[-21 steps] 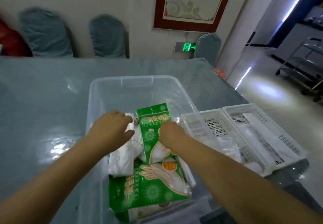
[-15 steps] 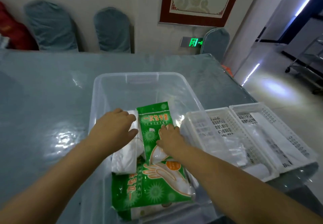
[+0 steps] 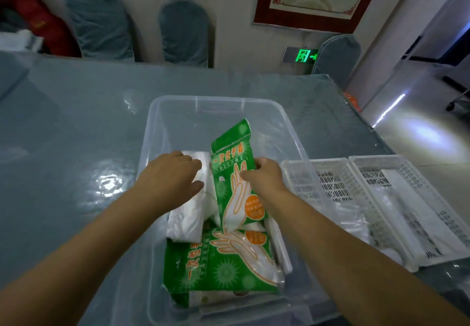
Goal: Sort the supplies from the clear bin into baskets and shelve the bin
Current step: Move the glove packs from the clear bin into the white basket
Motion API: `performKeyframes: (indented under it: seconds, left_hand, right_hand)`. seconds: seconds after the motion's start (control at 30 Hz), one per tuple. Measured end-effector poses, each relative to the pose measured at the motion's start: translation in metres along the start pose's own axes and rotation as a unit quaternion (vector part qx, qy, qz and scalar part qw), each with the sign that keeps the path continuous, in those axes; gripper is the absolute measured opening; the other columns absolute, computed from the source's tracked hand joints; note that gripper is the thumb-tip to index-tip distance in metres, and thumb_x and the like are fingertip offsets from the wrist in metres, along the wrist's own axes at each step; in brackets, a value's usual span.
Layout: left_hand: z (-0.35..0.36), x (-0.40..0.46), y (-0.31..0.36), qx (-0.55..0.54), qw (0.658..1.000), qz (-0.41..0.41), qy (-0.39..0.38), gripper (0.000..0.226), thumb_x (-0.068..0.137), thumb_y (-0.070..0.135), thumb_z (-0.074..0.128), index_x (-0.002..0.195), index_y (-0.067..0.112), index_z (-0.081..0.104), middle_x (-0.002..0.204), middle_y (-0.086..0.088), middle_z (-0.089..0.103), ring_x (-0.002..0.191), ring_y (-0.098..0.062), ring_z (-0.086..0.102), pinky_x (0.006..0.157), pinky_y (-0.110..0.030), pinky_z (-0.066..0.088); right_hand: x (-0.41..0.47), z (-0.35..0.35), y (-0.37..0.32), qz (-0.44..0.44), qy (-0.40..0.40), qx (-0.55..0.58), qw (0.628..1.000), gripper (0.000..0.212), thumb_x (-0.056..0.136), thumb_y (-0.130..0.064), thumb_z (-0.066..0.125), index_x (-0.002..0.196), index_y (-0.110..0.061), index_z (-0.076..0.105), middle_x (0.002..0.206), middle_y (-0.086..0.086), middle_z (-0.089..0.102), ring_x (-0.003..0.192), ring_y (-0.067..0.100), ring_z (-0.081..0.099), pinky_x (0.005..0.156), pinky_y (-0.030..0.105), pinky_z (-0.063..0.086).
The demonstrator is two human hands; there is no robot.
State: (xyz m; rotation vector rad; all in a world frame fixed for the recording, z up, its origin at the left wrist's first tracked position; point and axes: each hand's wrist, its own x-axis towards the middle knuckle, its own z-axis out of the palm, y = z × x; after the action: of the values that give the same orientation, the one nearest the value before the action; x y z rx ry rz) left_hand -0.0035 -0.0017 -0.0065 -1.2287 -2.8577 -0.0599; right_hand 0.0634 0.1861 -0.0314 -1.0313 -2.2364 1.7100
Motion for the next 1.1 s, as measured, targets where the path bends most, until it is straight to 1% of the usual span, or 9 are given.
performKeyframes:
  seconds: [0.2,0.37,0.57,0.67,0.77,0.83,0.93,1.03,1.1]
  left_hand:
    - [-0.008,0.005,0.005,-0.153,0.984,-0.092,-0.013,0.076,0.077,0.06,0.057,0.136,0.023,0.028,0.112,-0.003,0.066,0.097,-0.025,0.064,0.073,-0.036,0.052]
    - [-0.027,0.006,0.007,-0.624,0.77,-0.134,0.001,0.039,0.074,0.015,0.074,0.109,0.016,0.058,0.102,-0.001,0.072,0.092,-0.02,0.069,0.084,-0.041,0.055]
    - [-0.038,0.012,-0.014,-0.472,0.83,-0.185,0.232,0.032,0.075,0.017,0.071,0.101,0.03,0.059,0.086,0.017,0.067,0.082,-0.008,0.065,0.075,-0.034,0.054]
    - [-0.03,0.014,-0.029,-0.426,0.844,-0.227,0.234,0.033,0.077,0.026,0.068,0.107,0.03,0.054,0.094,0.01,0.067,0.087,-0.019,0.065,0.076,-0.04,0.055]
    - [-0.019,0.016,-0.031,-0.42,0.856,-0.223,0.204,0.03,0.08,0.025,0.066,0.107,0.029,0.053,0.094,0.009,0.066,0.087,-0.021,0.066,0.074,-0.042,0.056]
    - [-0.015,0.017,-0.031,-0.384,0.875,-0.216,0.2,0.029,0.08,0.027,0.065,0.106,0.03,0.052,0.095,0.008,0.067,0.081,-0.019,0.064,0.068,-0.037,0.055]
    - [-0.013,0.016,-0.032,-0.368,0.885,-0.202,0.201,0.03,0.081,0.028,0.065,0.108,0.027,0.051,0.093,0.008,0.066,0.076,-0.017,0.061,0.062,-0.032,0.051]
    - [-0.015,0.013,-0.031,-0.381,0.882,-0.196,0.195,0.033,0.081,0.028,0.065,0.112,0.025,0.052,0.099,0.004,0.069,0.082,-0.02,0.065,0.068,-0.039,0.056]
    - [-0.016,0.012,-0.031,-0.379,0.885,-0.188,0.194,0.034,0.081,0.028,0.065,0.112,0.025,0.052,0.097,0.004,0.069,0.082,-0.02,0.066,0.069,-0.041,0.057]
  right_hand:
    - [-0.028,-0.029,-0.042,-0.079,-0.094,0.154,0.98,0.019,0.078,0.0,0.067,0.083,-0.018,0.068,0.087,0.006,0.074,0.083,0.024,0.07,0.076,0.037,0.057]
    - [-0.03,-0.035,-0.052,-0.076,-0.155,0.249,0.953,0.014,0.082,-0.001,0.063,0.089,-0.012,0.068,0.084,0.006,0.074,0.077,0.022,0.07,0.071,0.038,0.059]
    - [-0.019,-0.011,-0.021,-0.11,-0.126,-0.09,0.982,0.026,0.084,-0.004,0.061,0.11,-0.004,0.063,0.104,0.012,0.067,0.085,0.017,0.06,0.079,0.029,0.049]
    - [-0.028,0.004,0.017,-0.132,-0.261,-0.421,0.859,0.037,0.086,-0.024,0.061,0.121,-0.012,0.058,0.127,0.009,0.058,0.112,0.022,0.054,0.096,0.03,0.043]
    - [-0.033,0.011,0.051,-0.123,-0.321,-0.578,0.74,0.059,0.087,-0.045,0.055,0.133,-0.012,0.041,0.137,0.013,0.044,0.121,0.029,0.045,0.097,0.036,0.041]
    - [-0.033,0.011,0.062,-0.118,-0.338,-0.603,0.713,0.065,0.084,-0.052,0.056,0.132,-0.011,0.039,0.135,0.014,0.043,0.118,0.029,0.044,0.089,0.035,0.041]
    - [-0.035,0.01,0.06,-0.077,-0.345,-0.564,0.747,0.06,0.079,-0.047,0.066,0.123,-0.012,0.047,0.123,0.009,0.053,0.105,0.024,0.052,0.075,0.03,0.041]
    - [-0.037,0.006,0.047,-0.093,-0.355,-0.542,0.756,0.024,0.078,-0.039,0.07,0.084,-0.022,0.054,0.084,-0.004,0.051,0.073,0.011,0.049,0.06,0.023,0.037]
    - [-0.041,-0.002,0.031,-0.124,-0.345,-0.55,0.751,0.032,0.076,-0.033,0.071,0.065,-0.024,0.042,0.069,-0.007,0.04,0.06,0.008,0.038,0.05,0.024,0.029]
